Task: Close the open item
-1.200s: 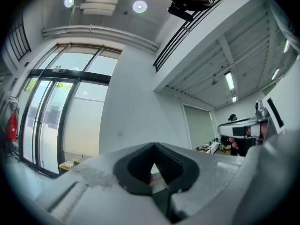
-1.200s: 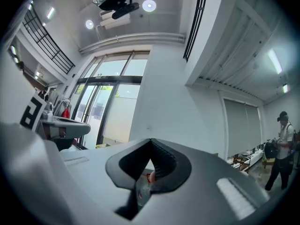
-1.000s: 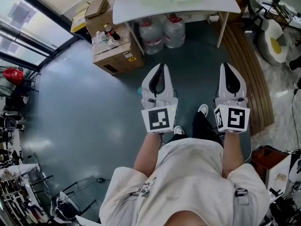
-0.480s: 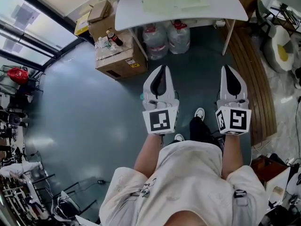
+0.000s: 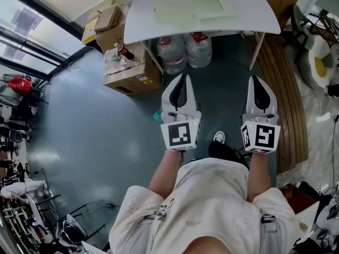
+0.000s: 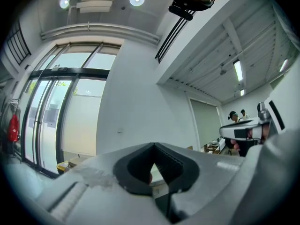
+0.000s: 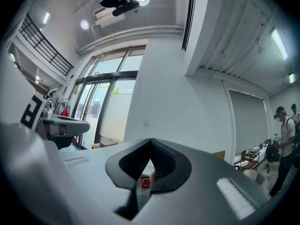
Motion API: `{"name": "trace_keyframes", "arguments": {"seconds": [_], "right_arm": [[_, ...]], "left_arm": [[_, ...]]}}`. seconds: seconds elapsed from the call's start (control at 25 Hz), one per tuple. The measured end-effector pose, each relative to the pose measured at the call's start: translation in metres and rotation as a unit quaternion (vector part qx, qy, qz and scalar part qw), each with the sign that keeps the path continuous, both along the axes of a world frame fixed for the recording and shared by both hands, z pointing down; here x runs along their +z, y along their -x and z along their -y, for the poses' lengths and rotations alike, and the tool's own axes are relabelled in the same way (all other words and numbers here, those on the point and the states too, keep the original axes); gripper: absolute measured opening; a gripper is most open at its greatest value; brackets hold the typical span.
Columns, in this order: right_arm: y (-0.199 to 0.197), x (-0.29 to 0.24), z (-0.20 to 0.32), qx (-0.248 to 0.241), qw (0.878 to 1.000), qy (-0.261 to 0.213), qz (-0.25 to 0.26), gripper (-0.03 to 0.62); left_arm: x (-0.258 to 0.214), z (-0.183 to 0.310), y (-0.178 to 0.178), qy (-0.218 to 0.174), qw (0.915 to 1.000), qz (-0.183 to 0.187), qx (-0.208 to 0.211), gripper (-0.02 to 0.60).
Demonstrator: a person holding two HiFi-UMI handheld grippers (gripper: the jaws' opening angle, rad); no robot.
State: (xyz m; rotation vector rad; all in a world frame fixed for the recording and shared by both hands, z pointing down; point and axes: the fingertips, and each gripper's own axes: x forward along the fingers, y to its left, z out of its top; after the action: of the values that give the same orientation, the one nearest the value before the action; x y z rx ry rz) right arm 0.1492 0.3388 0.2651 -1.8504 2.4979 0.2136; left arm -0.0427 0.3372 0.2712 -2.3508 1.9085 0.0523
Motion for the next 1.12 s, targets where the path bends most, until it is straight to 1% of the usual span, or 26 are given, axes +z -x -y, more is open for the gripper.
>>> {"name": "trace_keyframes", "arguments": {"seconds": [0.2, 0.36, 0.56, 0.68, 0.76, 0.96, 1.12], "right_arm": [[-0.029, -0.001, 0.03, -0.001, 1.0, 0.0, -0.003, 0.002], [-0.056, 0.002, 0.052, 0.001, 1.0, 0.001, -0.003, 0.002], [-0.081, 0.007, 0.076, 0.001, 1.0, 0.004, -0.003, 0.002], [-0.089, 0.009, 0.092, -0.002, 1.0, 0.008, -0.004, 0.002], [-0.091, 0.01, 0.1, -0.004, 1.0, 0.01, -0.005, 0.002], [-0.089, 0.012, 0.117, -0.013, 1.0, 0.005, -0.006, 0.002], [-0.083, 0.012, 0.134, -0.017, 1.0, 0.003, -0.01, 0.002]], "left_arm": [[0.004, 0.034, -0.026, 0.01, 0.9999, 0.006, -0.004, 0.002], [0.001, 0.058, -0.053, 0.0, 1.0, -0.009, -0.002, 0.002], [0.004, 0.078, -0.074, -0.001, 1.0, -0.002, -0.009, 0.002], [0.007, 0.087, -0.077, 0.009, 0.9998, -0.003, -0.02, 0.002], [0.009, 0.092, -0.077, 0.011, 0.9997, -0.002, -0.019, 0.002], [0.01, 0.106, -0.071, 0.005, 0.9996, 0.001, -0.029, 0.002], [0.011, 0.121, -0.064, 0.003, 0.9994, -0.005, -0.034, 0.002]]}}
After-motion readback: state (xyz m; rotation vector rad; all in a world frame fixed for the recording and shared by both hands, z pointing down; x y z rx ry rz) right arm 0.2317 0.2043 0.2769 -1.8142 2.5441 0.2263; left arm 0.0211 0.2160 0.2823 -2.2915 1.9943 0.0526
